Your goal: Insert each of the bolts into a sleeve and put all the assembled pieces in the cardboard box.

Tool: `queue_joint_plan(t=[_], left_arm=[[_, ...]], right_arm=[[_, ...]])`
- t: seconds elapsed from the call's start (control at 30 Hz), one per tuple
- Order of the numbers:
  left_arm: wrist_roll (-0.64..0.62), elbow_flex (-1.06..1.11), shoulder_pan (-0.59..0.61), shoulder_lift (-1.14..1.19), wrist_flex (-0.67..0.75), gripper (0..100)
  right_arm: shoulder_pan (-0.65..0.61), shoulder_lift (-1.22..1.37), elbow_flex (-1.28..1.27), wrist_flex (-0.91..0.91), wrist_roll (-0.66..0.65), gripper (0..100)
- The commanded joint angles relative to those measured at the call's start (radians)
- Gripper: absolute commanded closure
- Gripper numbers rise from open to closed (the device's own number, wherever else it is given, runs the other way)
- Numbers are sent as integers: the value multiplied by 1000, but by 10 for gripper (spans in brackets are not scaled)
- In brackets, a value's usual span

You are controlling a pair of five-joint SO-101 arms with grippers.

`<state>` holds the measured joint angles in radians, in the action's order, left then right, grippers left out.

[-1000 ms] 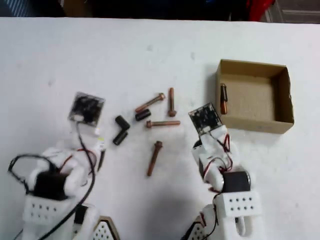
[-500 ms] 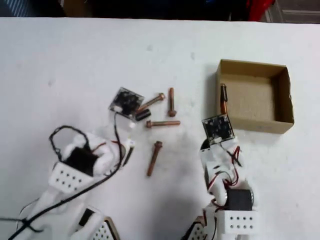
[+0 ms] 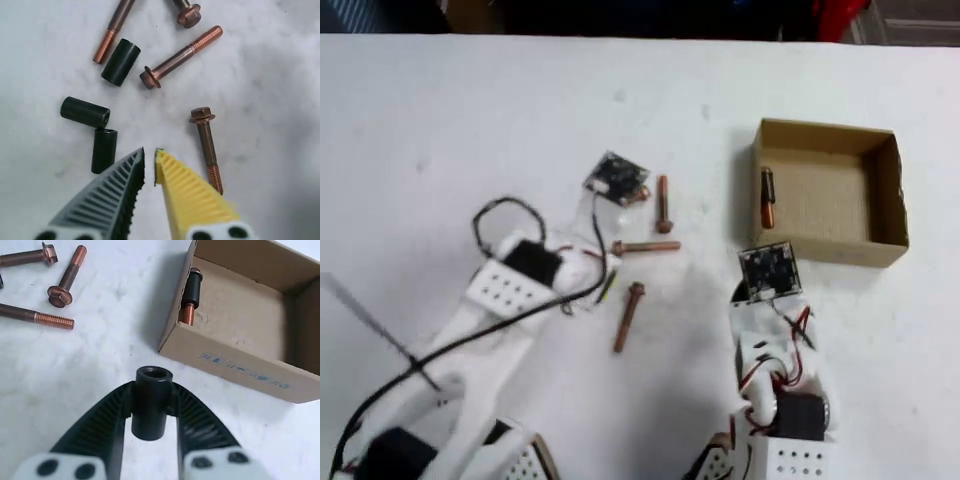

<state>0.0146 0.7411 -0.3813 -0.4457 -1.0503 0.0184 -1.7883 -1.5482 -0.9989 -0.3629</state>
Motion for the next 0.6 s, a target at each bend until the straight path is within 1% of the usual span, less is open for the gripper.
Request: queue_joint_plan(t=[0.0,0.3,0.43,0.5,0.57], left_arm=[[-11,-74,-30,84,2,870],[-14,-140,-33,303,6,865],[-15,-178,-36,351,3,865],[-55,-189,-56,360,2,865],[-149,-189,-94,360,6,865]], right_arm=[[8,-13,6,-4,3,982],[8,-13,6,-4,2,981],[7,-13,5,-4,2,981],[8,-13,5,-4,0,981],[10,-13,5,-4,0,981]])
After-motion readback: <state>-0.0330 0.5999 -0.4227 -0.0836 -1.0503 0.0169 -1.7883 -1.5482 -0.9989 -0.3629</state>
